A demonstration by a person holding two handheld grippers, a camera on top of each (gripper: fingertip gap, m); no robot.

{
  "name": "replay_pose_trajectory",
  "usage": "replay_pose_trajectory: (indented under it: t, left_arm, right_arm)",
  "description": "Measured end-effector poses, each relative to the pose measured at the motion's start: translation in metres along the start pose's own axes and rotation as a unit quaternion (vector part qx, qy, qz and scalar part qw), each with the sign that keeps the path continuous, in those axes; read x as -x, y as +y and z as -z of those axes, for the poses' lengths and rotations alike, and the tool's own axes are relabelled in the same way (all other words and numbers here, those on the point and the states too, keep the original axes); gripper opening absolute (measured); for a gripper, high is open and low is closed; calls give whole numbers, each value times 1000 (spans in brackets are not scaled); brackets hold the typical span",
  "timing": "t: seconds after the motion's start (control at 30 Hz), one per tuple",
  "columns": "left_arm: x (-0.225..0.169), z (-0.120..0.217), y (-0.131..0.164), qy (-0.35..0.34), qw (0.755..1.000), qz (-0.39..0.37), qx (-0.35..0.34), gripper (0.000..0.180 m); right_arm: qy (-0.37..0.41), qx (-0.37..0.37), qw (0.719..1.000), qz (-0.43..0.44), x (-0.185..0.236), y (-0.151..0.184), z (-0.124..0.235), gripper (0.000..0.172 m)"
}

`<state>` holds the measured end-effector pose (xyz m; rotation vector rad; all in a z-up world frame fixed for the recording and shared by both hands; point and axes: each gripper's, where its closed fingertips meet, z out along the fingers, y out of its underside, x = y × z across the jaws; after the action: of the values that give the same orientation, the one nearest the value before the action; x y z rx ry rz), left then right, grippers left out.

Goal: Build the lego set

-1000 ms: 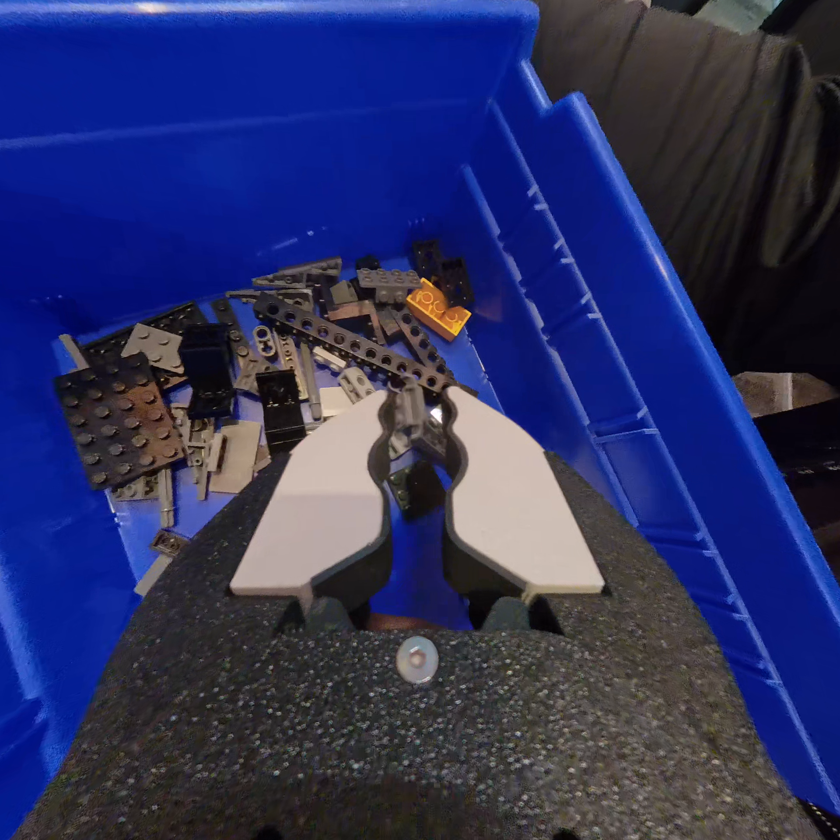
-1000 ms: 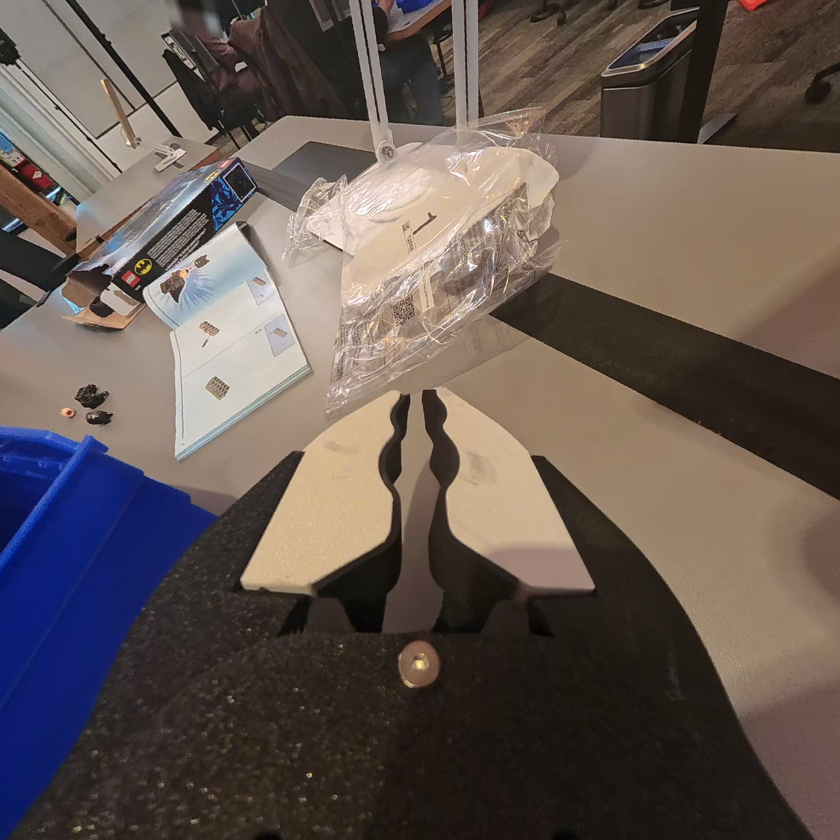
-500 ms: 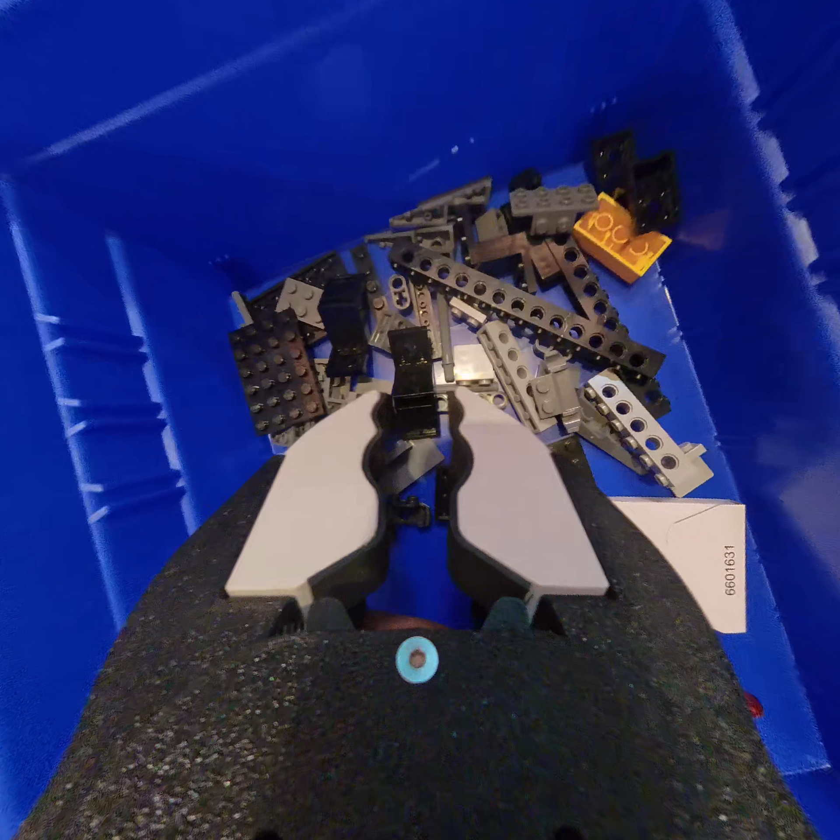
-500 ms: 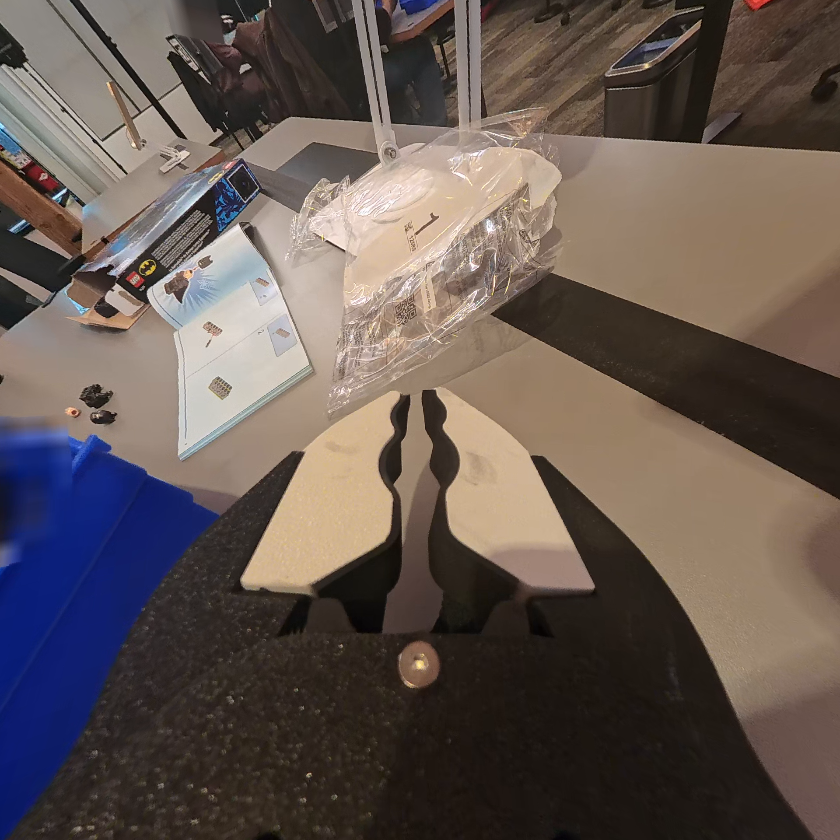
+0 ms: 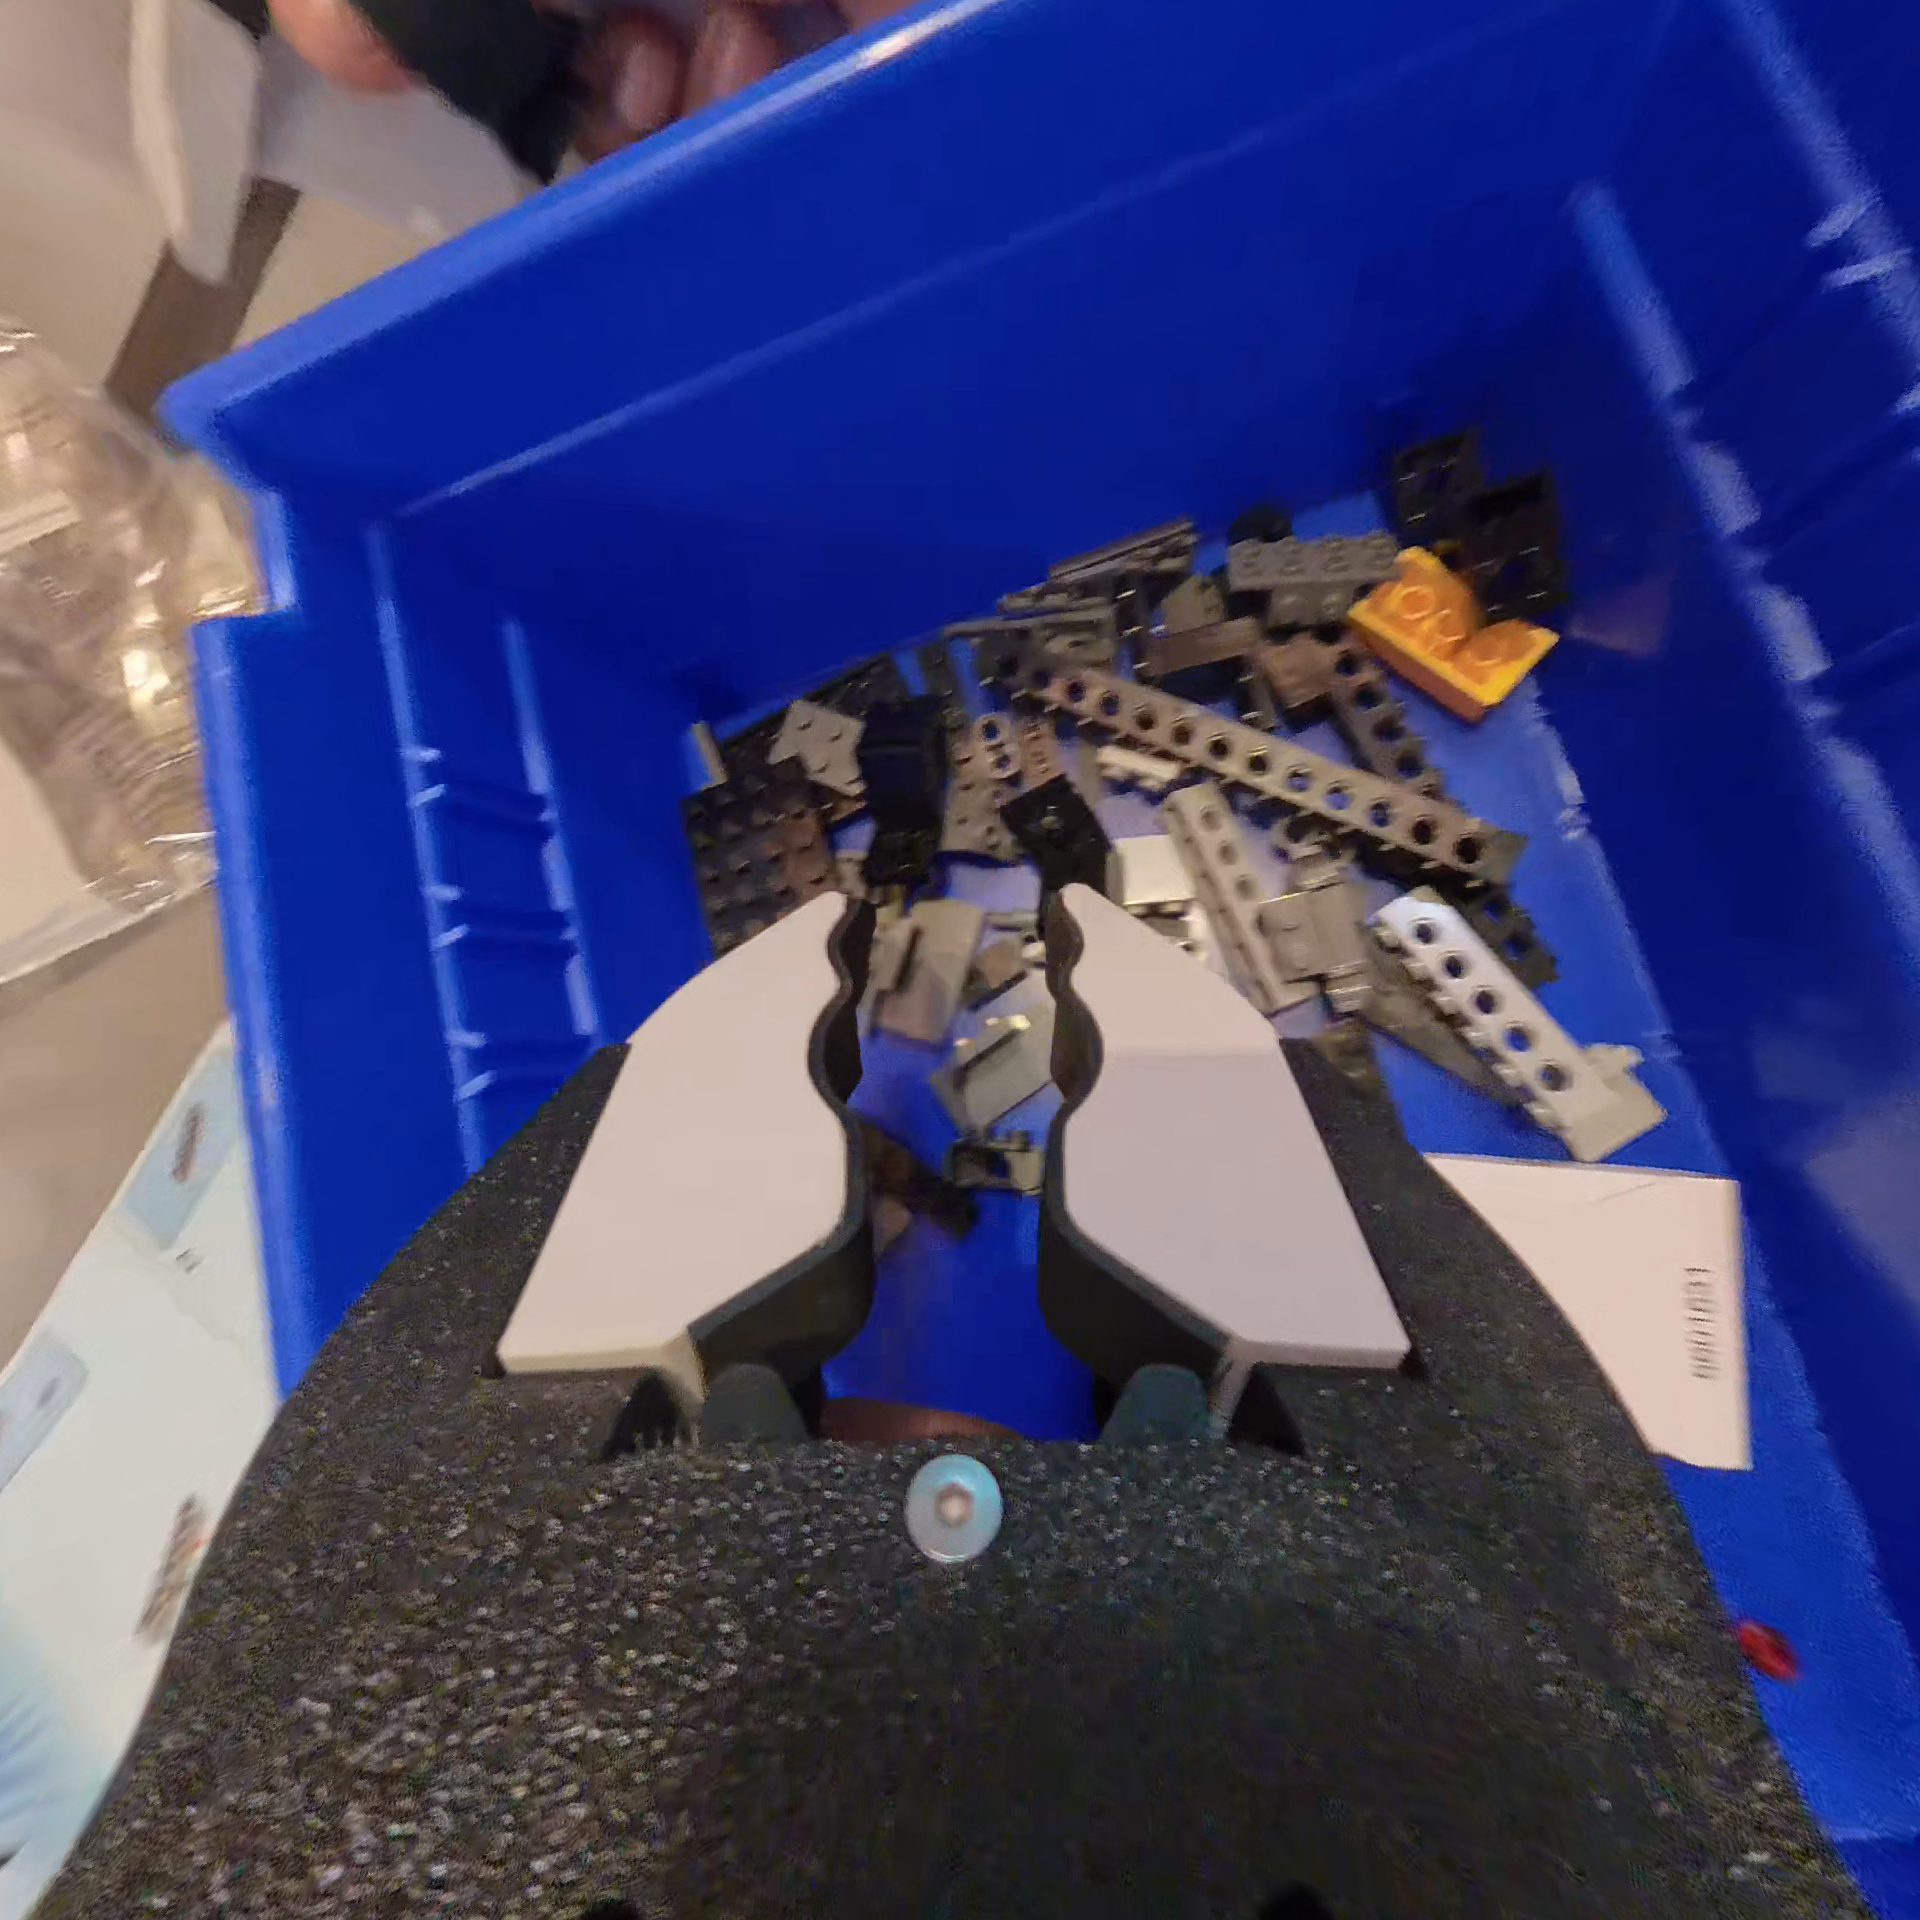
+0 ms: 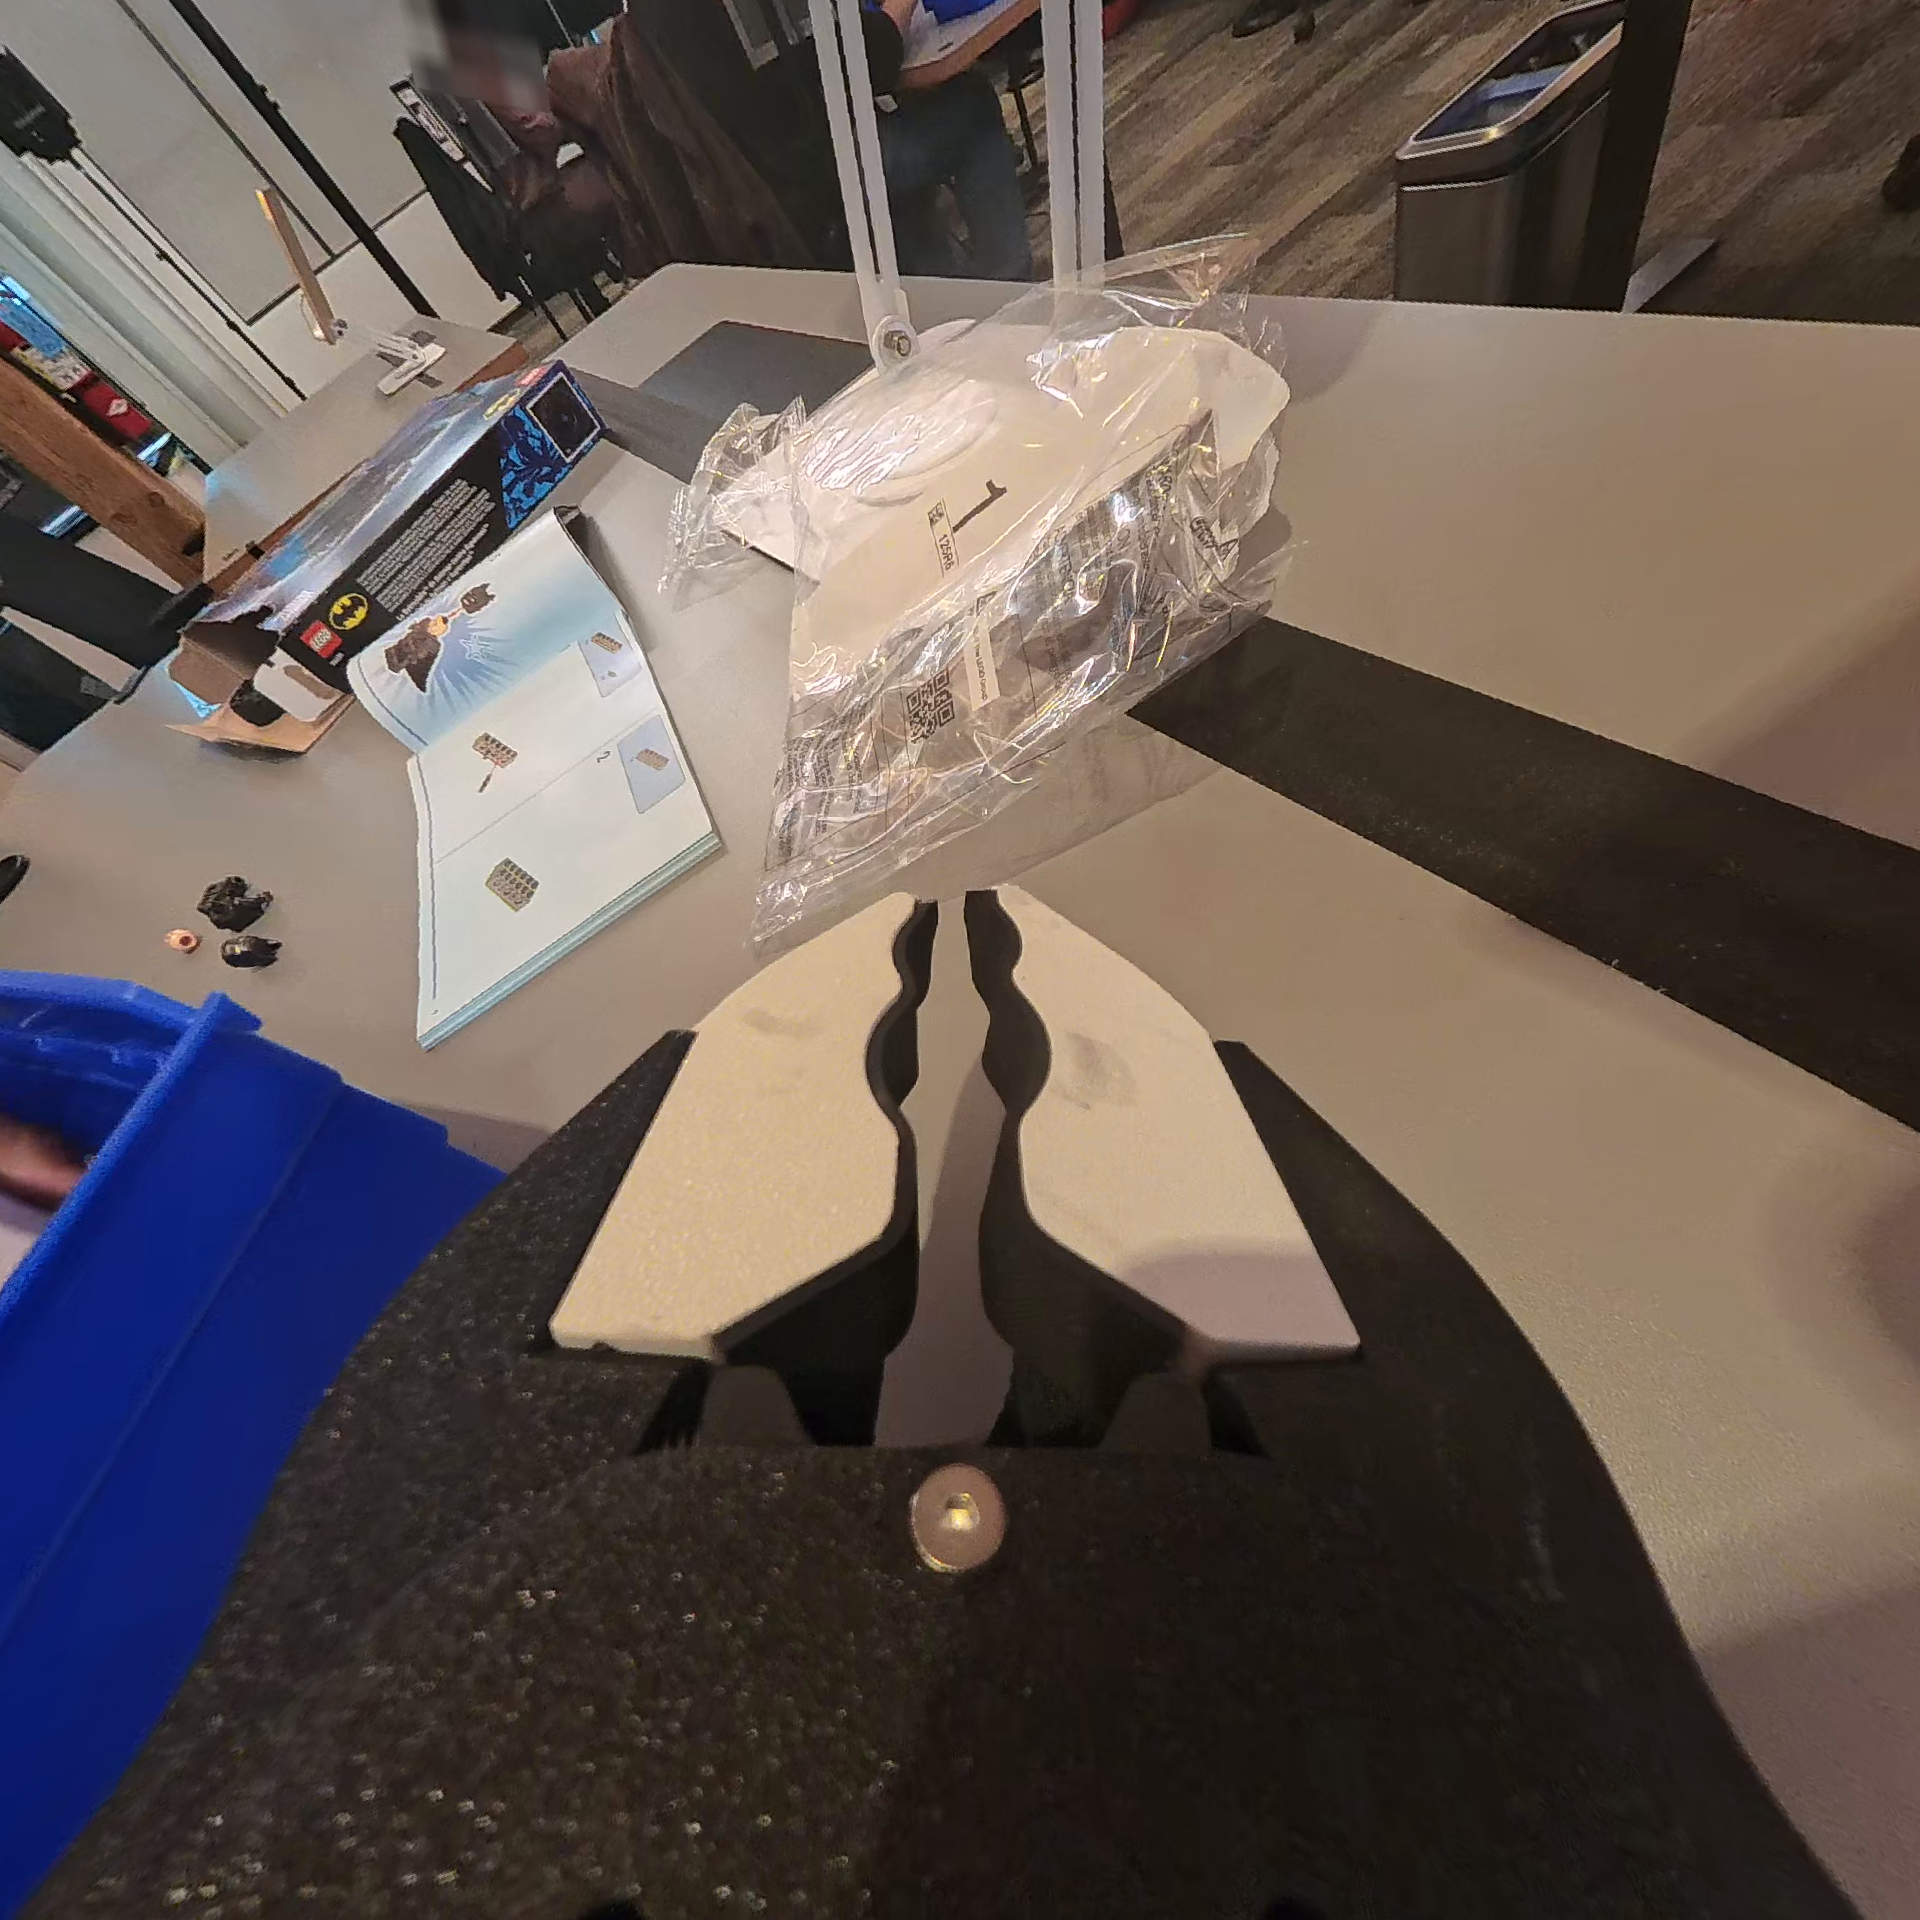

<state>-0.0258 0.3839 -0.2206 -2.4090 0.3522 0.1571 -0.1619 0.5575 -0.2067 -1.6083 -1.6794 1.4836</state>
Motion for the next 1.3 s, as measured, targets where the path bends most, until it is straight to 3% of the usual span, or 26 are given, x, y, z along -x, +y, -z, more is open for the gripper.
replay_pose_trajectory:
  t: [0.13,0.43,0.57,0.77,0.97,1.13,1.3]
  left_arm:
    - [26,-6,16,-94,991,-71,65,33]
    - [41,-14,19,-181,955,-194,130,25]
    - [46,-15,21,-184,928,-274,174,21]
    - [62,-17,17,-216,875,-376,218,28]
    - [65,-26,21,-214,858,-408,227,11]
    - [62,-23,16,-190,857,-425,223,26]
    - [60,-30,11,-175,841,-461,223,25]
  right_arm:
    - [0,0,1000,0,0,0,0,7]
    - [-4,-4,1000,1,1,-1,1,7]
    - [-4,-7,1000,4,2,-1,1,7]
    - [-4,-11,1000,11,3,-2,2,7]
    - [-6,-10,1000,11,4,-2,2,7]
    - [-6,-9,1000,11,4,-1,2,7]
    - [-4,-11,1000,14,4,-2,2,7]
